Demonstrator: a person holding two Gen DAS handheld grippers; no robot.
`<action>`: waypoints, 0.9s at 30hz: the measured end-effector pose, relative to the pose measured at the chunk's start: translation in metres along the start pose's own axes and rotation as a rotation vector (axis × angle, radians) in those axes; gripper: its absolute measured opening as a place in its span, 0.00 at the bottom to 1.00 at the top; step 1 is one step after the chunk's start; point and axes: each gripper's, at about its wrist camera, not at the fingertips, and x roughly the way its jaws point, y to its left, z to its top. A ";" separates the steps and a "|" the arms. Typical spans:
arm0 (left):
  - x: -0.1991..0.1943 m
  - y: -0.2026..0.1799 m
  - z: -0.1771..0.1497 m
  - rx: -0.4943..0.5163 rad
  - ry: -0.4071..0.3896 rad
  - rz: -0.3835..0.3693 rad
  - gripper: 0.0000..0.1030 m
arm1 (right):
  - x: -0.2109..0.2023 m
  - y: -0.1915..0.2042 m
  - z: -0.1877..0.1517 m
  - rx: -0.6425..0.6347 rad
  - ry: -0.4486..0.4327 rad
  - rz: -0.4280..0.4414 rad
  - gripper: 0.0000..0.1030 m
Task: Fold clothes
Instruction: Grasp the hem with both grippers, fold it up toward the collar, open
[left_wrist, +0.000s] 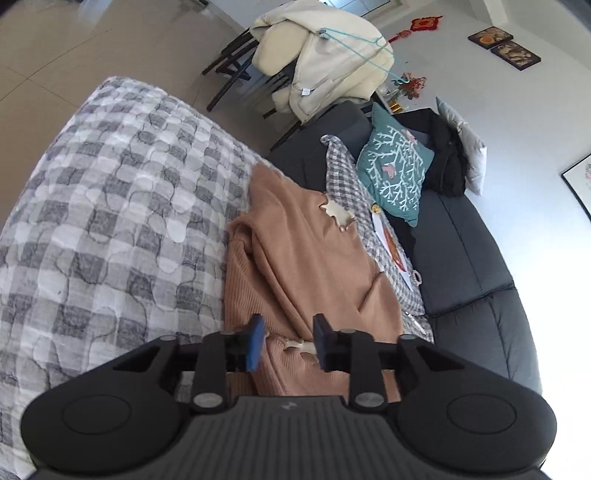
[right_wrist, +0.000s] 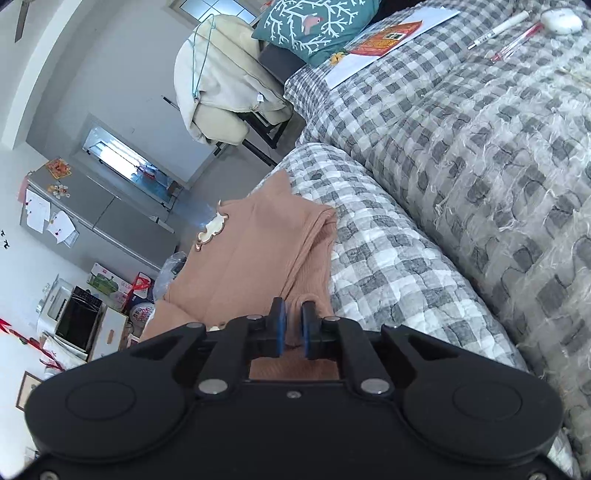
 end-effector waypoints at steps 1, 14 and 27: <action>-0.002 -0.002 -0.001 0.025 0.008 -0.007 0.48 | -0.006 0.001 0.000 -0.014 -0.032 -0.006 0.46; 0.021 -0.053 -0.034 0.418 0.104 0.149 0.07 | 0.009 0.025 -0.031 -0.382 0.010 -0.095 0.44; 0.011 -0.098 -0.025 0.654 -0.327 0.270 0.06 | 0.006 0.081 -0.023 -0.626 -0.342 -0.209 0.08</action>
